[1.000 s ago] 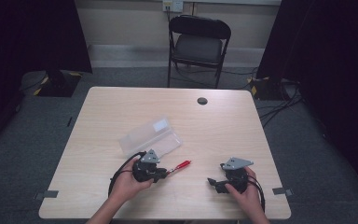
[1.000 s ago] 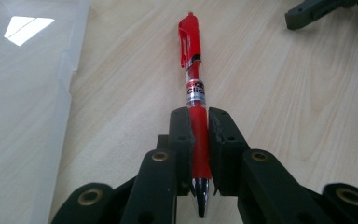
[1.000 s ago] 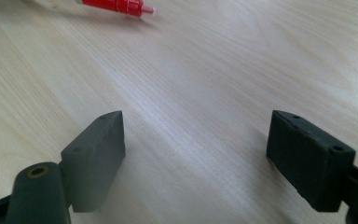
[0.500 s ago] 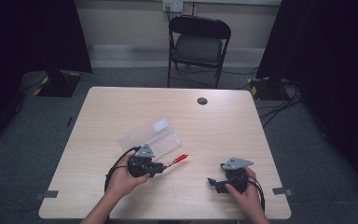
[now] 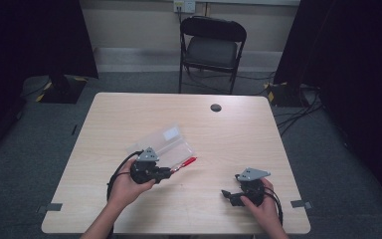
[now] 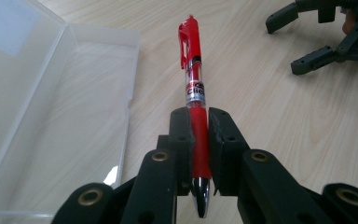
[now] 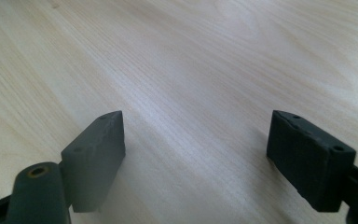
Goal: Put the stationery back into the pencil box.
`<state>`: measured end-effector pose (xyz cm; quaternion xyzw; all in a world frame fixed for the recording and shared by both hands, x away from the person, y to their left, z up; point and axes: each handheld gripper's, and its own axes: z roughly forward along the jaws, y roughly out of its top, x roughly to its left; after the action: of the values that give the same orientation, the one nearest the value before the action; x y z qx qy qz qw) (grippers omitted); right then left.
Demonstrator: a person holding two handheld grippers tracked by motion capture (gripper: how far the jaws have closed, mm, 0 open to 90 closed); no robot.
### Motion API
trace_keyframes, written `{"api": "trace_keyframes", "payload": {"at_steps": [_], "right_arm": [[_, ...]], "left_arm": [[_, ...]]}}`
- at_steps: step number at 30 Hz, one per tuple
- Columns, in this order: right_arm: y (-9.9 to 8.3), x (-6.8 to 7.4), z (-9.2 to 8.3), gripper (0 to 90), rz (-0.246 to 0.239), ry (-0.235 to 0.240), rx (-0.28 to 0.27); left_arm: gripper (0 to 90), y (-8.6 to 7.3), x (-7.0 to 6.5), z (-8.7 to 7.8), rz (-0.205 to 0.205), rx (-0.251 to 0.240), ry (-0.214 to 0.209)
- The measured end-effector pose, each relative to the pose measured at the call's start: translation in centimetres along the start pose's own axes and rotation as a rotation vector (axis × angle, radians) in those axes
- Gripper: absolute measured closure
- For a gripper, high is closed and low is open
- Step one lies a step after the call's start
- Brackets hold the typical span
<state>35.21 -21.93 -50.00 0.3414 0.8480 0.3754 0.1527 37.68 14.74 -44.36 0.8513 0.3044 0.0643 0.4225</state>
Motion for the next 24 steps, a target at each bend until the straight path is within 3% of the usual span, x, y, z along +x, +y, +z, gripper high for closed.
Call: {"api": "trace_keyframes", "payload": {"at_steps": [13, 15, 24], "right_arm": [[0.0, 0.0, 0.0, 18.6, 0.000, -0.001, 0.000], [0.0, 0.0, 0.0, 18.6, 0.000, -0.002, 0.001], [0.0, 0.0, 0.0, 18.5, 0.000, 0.001, 0.000]], "left_arm": [[80.7, 0.9, 1.3, -1.0, -0.028, -0.040, 0.019], [80.7, 1.2, 1.6, -1.0, -0.015, -0.030, 0.028], [80.6, 1.8, 2.3, -0.1, -0.039, -0.046, 0.033]]}}
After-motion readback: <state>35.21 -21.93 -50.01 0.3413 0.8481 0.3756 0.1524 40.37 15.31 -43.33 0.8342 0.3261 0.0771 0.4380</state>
